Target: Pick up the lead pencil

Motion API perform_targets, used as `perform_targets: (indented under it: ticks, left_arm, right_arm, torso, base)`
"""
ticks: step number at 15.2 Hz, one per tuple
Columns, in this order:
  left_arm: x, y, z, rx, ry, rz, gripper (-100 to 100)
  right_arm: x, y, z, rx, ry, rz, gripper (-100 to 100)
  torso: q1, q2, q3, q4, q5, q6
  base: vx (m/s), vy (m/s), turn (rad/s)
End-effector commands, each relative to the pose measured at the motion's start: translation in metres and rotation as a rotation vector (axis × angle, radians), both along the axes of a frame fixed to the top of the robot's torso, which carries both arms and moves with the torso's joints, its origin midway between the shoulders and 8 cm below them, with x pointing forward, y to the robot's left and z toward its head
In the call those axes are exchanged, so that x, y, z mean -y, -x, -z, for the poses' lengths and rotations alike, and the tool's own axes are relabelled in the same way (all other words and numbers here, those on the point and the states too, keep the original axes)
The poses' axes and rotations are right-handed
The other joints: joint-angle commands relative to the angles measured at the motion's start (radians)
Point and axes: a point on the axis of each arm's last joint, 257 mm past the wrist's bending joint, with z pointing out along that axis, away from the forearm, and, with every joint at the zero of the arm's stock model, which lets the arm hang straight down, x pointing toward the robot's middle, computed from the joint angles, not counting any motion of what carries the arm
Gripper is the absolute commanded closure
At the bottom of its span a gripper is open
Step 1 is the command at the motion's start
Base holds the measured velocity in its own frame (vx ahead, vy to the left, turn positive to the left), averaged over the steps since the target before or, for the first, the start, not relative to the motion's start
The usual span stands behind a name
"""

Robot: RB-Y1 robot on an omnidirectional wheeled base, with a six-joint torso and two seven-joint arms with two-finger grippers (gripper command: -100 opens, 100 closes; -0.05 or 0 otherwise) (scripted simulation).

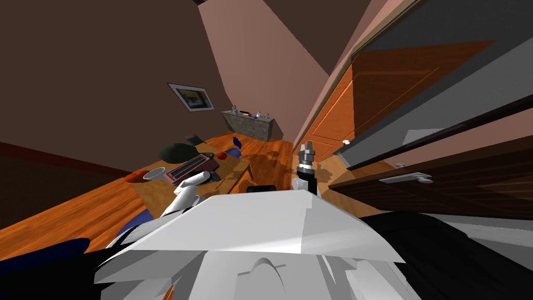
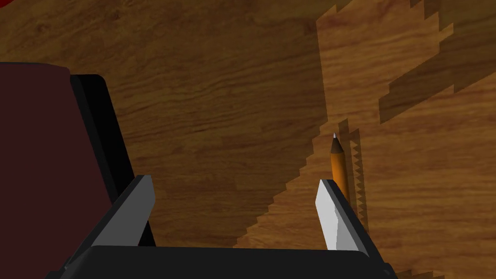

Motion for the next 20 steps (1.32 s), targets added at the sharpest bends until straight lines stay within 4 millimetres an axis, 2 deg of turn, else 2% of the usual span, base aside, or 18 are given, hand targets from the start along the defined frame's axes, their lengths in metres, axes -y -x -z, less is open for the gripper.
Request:
perform_targets:
  ticks: [1, 2, 4, 5, 6, 7, 9, 10, 12, 13, 15, 16, 20]
  left_arm:
    - [-0.001, 0.019, 0.008, -0.046, 0.051, -0.049, -100]
    - [-0.001, 0.020, 0.008, -0.052, 0.055, -0.048, -100]
    - [0.000, 0.039, 0.015, -0.099, 0.108, -0.099, -100]
    - [0.001, 0.040, 0.016, -0.103, 0.111, -0.098, -100]
    - [0.002, 0.050, 0.019, -0.128, 0.139, -0.122, -100]
    - [0.002, 0.050, 0.019, -0.128, 0.139, -0.122, -100]
    - [0.005, 0.068, 0.024, -0.173, 0.191, -0.169, -100]
    - [0.005, 0.068, 0.024, -0.174, 0.191, -0.169, -100]
    - [0.009, 0.085, 0.027, -0.216, 0.240, -0.212, -100]
    - [0.009, 0.085, 0.027, -0.216, 0.240, -0.212, -100]
    - [0.013, 0.099, 0.030, -0.253, 0.285, -0.250, -100]
    - [0.013, 0.099, 0.030, -0.253, 0.285, -0.250, -100]
    - [0.020, 0.121, 0.032, -0.309, 0.355, -0.310, -100]
  right_arm:
    - [0.000, 0.000, 0.000, 0.000, 0.000, 0.000, 0]
    - [0.000, 0.000, 0.000, 0.000, 0.000, 0.000, 0]
    - [0.000, 0.000, 0.000, 0.000, 0.000, 0.000, 0]
    - [0.000, 0.000, 0.000, 0.000, 0.000, 0.000, 0]
    - [0.000, 0.000, 0.000, 0.000, 0.000, 0.000, 0]
    - [0.000, 0.000, 0.000, 0.000, 0.000, 0.000, 0]
    - [0.000, 0.000, 0.000, 0.000, 0.000, 0.000, 0]
    - [0.000, 0.000, 0.000, 0.000, 0.000, 0.000, 0]
    - [0.000, 0.000, 0.000, 0.000, 0.000, 0.000, 0]
    - [0.000, 0.000, 0.000, 0.000, 0.000, 0.000, 0]
    - [0.000, 0.000, 0.000, 0.000, 0.000, 0.000, 0]
    - [0.000, 0.000, 0.000, 0.000, 0.000, 0.000, 0]
    - [0.000, 0.000, 0.000, 0.000, 0.000, 0.000, 0]
  torso:
    - [0.000, 0.000, 0.000, 0.000, 0.000, 0.000]
    - [0.000, 0.000, 0.000, 0.000, 0.000, 0.000]
    - [0.000, -0.001, 0.000, 0.000, 0.000, 0.000]
    - [0.000, -0.001, -0.001, 0.000, 0.000, 0.000]
    - [0.000, -0.001, -0.001, 0.000, 0.000, 0.000]
    - [0.000, -0.001, -0.001, 0.000, 0.000, 0.000]
    - [0.000, 0.000, 0.000, 0.000, 0.000, 0.000]
    - [0.000, 0.000, 0.000, 0.000, 0.000, 0.000]
    - [0.000, 0.000, 0.000, 0.000, 0.000, 0.000]
    - [0.000, 0.000, 0.000, 0.000, 0.000, 0.000]
    - [0.000, 0.000, 0.000, 0.000, 0.000, 0.000]
    - [0.000, 0.000, 0.000, 0.000, 0.000, 0.000]
    - [0.000, 0.000, 0.000, 0.000, 0.000, 0.000]
  base:
    - [0.050, 0.003, -0.114]
    - [0.050, 0.008, -0.070]
    - [0.051, 0.006, -0.088]
    - [0.053, 0.002, -0.069]
    - [0.048, 0.005, -0.058]
    - [0.039, 0.003, -0.049]
    - [0.039, -0.001, -0.074]
    - [0.041, 0.005, -0.068]
    - [0.043, 0.008, -0.075]
    - [0.041, 0.006, -0.063]
    - [0.041, 0.006, -0.074]
    - [0.038, 0.001, -0.056]
    - [0.035, 0.002, -0.056]
